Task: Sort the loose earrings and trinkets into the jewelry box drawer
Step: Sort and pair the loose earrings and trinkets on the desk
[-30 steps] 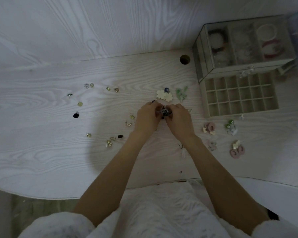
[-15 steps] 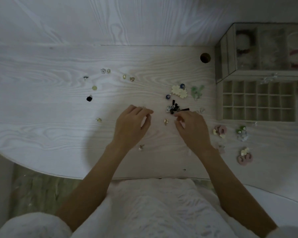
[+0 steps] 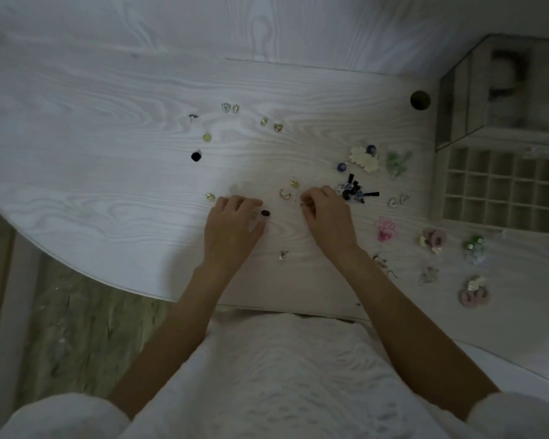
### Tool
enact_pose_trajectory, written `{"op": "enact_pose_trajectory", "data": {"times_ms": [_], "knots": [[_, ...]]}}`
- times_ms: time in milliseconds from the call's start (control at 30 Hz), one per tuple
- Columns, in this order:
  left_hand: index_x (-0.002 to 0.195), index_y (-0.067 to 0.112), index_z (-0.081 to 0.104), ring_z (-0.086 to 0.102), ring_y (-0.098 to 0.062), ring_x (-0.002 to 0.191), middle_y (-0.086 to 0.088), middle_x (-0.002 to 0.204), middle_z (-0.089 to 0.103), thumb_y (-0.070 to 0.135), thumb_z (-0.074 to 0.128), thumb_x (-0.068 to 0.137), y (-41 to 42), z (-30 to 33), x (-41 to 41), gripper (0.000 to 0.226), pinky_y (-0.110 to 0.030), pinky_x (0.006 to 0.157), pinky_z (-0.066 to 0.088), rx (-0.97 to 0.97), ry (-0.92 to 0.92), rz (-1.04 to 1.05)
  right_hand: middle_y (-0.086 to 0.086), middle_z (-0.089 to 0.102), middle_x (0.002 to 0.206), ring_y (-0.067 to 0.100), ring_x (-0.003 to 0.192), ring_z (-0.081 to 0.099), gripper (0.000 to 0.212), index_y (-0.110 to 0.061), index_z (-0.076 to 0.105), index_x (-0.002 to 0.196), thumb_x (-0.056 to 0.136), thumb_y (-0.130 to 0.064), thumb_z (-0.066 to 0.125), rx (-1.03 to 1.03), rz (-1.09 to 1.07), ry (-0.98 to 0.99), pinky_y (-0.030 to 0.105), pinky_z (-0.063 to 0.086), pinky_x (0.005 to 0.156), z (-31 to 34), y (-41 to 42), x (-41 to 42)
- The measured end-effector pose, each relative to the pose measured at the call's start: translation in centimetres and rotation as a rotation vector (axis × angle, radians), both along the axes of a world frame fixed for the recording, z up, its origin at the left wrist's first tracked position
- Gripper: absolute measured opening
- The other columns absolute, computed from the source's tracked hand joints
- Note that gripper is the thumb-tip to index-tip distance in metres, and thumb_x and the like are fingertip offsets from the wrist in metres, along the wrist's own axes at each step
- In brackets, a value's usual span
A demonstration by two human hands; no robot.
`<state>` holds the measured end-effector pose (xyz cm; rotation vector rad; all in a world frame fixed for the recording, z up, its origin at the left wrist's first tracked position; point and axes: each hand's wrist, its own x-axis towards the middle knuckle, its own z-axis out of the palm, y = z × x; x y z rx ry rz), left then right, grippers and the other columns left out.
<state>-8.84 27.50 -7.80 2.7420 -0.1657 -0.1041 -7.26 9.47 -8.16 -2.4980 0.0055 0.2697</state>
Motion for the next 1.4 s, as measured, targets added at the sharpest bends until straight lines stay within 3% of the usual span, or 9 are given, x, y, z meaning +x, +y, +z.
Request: {"op": "enact_pose_trajectory", "data": {"times_ms": [200,433,533,700,900,1033,1400], "knots": [[0.099,0.016,0.067,0.054,-0.026,0.085,-0.002,0.091,0.066,0.021,0.065,0.078,0.4,-1.2,-0.4,0.022,-0.037,0.073,0.047,-0.048,-0.054,-0.032,0.01,0.06,0.091,0.021,0.08,0.055,0.008,-0.007,0.064,0.092,0.087,-0.008,0.058,-0.007,0.006,-0.017,0.03,0.044,0.071,-0.2,-0.1,0.0],[0.098,0.02,0.067,0.053,-0.022,0.095,0.003,0.091,0.066,0.025,0.058,0.083,0.3,-1.5,-0.6,0.018,-0.031,0.079,0.04,-0.12,-0.126,-0.037,0.001,0.064,0.086,0.007,0.072,0.049,0.012,-0.017,0.07,0.093,0.087,-0.02,0.061,-0.02,-0.01,-0.059,0.024,0.037,0.061,-0.3,-0.1,-1.0],[0.098,0.019,0.068,0.055,-0.022,0.095,0.001,0.093,0.067,0.028,0.059,0.083,-1.2,-0.7,0.7,0.02,-0.031,0.078,0.04,-0.142,-0.149,-0.036,0.002,0.065,0.088,0.01,0.075,0.055,0.011,-0.016,0.068,0.095,0.086,-0.019,0.061,-0.002,-0.043,-0.081,0.023,0.041,0.065,-0.4,0.0,-1.6],[0.092,0.014,0.068,0.056,-0.031,0.087,-0.007,0.092,0.066,0.019,0.066,0.077,-3.4,-0.6,3.0,0.016,-0.04,0.074,0.047,-0.081,-0.021,-0.082,0.007,0.064,0.094,0.018,0.083,0.059,0.018,-0.01,0.064,0.101,0.083,-0.013,0.064,0.051,-0.06,-0.077,0.03,0.048,0.075,-0.4,-0.5,-2.3],[0.083,0.016,0.068,0.057,-0.032,0.082,-0.008,0.085,0.066,0.027,0.063,0.081,-3.2,-1.0,2.9,0.012,-0.037,0.07,0.04,-0.025,-0.042,-0.06,0.008,0.059,0.1,0.02,0.089,0.056,0.022,-0.01,0.063,0.105,0.083,-0.015,0.062,0.014,-0.045,-0.052,0.025,0.041,0.072,-0.7,-1.4,-3.0],[0.087,0.015,0.068,0.056,-0.032,0.086,-0.009,0.089,0.065,0.029,0.061,0.084,-2.5,-1.1,2.3,0.015,-0.038,0.073,0.038,-0.018,-0.028,-0.03,0.006,0.058,0.099,0.019,0.089,0.054,0.018,-0.014,0.064,0.101,0.083,-0.019,0.063,-0.008,0.004,-0.079,0.029,0.044,0.067,-0.8,-0.6,-2.6],[0.102,0.012,0.066,0.054,-0.03,0.097,-0.008,0.103,0.066,0.032,0.058,0.089,-1.9,-0.4,1.3,0.025,-0.037,0.076,0.043,-0.11,-0.024,0.039,0.002,0.065,0.088,0.019,0.082,0.057,0.01,-0.014,0.068,0.083,0.085,-0.015,0.059,-0.027,0.005,-0.19,0.024,0.039,0.058,-0.9,-0.7,-2.5]]}}
